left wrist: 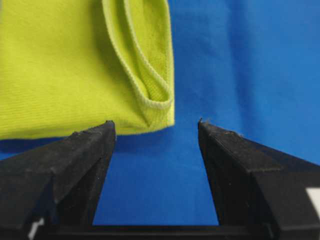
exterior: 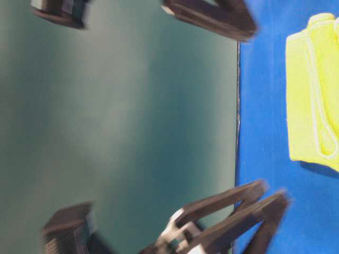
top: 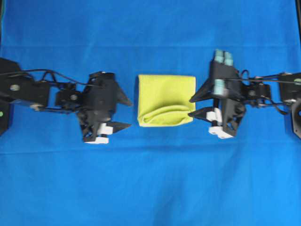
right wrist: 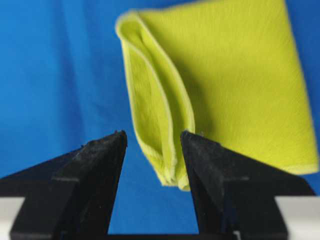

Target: Fold the yellow towel.

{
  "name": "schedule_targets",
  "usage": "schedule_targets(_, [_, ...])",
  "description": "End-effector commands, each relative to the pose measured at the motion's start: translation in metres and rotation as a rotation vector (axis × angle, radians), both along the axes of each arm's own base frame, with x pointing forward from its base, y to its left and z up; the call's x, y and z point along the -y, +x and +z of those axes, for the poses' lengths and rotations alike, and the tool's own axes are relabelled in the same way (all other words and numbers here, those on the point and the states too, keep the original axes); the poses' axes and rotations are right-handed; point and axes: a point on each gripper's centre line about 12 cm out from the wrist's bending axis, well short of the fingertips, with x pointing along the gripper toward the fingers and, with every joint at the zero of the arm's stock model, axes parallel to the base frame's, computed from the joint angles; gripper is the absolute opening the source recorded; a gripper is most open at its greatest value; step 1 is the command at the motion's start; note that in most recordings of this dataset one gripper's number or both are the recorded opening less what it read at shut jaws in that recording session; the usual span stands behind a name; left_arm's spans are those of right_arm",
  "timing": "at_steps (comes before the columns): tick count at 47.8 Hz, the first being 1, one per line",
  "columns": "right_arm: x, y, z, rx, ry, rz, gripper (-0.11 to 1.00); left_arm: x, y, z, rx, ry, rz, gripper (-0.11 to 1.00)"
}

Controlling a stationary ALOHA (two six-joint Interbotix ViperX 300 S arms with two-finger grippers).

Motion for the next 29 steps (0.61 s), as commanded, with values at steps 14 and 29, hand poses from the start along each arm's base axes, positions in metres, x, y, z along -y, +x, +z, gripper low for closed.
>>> schedule_targets(14, [0.003,-0.056,0.058,0.233,-0.043,0.010,0.54,-0.001,-0.063,0.070,0.227,-0.010,-0.004,0.61])
schedule_targets(29, [0.006,-0.108,0.082,0.365,-0.106,0.005,0.54,-0.003,-0.133,0.092,0.389,-0.019,-0.004,0.61])
